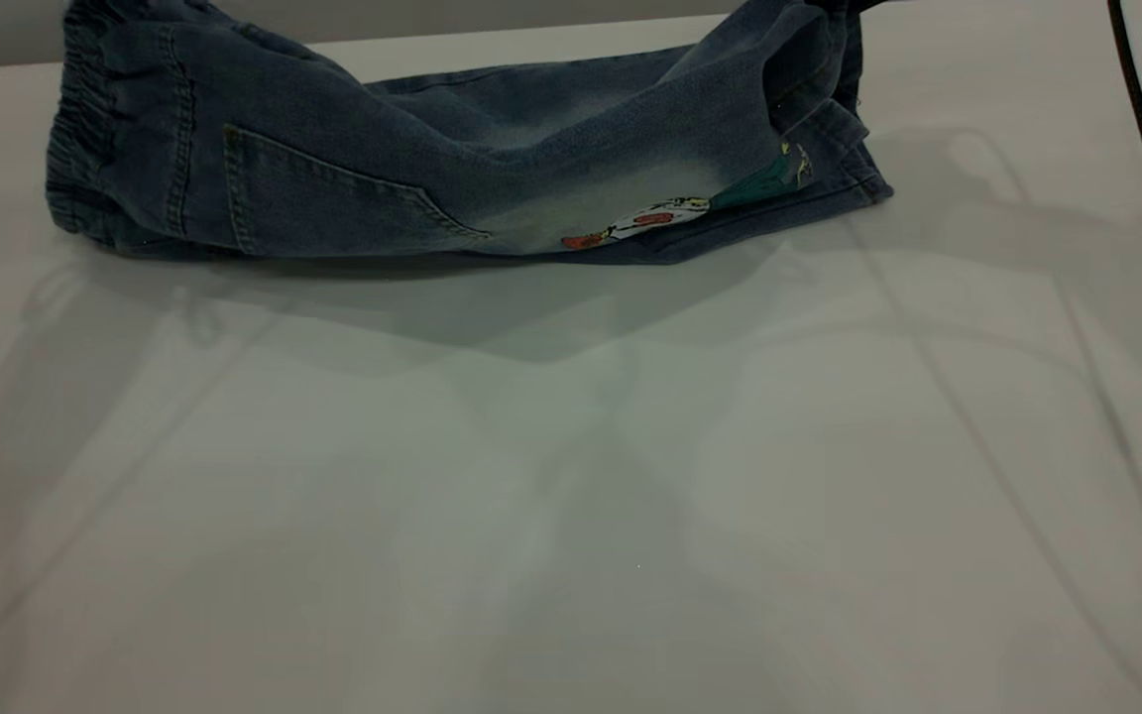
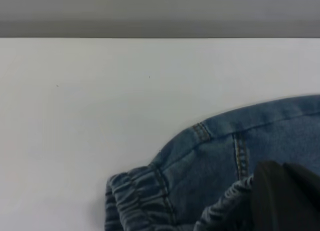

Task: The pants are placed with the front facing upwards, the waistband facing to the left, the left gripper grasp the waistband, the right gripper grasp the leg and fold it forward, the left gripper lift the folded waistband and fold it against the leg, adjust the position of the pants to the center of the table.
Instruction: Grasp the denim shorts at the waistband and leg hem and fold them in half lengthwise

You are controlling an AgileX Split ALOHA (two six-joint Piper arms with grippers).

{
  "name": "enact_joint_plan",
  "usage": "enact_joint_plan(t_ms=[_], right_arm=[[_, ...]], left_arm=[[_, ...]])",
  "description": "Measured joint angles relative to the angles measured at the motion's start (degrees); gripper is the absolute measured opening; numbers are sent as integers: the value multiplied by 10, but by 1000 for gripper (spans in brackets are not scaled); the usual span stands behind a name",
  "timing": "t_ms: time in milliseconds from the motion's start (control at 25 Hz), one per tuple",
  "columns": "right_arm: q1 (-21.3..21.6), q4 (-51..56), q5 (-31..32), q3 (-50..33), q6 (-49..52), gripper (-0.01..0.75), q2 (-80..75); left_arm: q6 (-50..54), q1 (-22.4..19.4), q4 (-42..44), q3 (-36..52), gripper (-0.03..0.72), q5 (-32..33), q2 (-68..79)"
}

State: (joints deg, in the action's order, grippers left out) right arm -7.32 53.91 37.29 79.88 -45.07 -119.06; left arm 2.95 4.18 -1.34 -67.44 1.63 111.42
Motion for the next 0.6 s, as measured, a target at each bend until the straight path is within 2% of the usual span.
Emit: enact_joint_plan(t_ms=[360, 600], right_arm=[[0, -1, -32, 2, -4, 27, -1], [0, -4, -1, 64, 2, 27, -45]], left_arm=[[-25, 0, 1, -67, 27, 22, 48], [-34, 0, 1, -96, 27, 26, 79]])
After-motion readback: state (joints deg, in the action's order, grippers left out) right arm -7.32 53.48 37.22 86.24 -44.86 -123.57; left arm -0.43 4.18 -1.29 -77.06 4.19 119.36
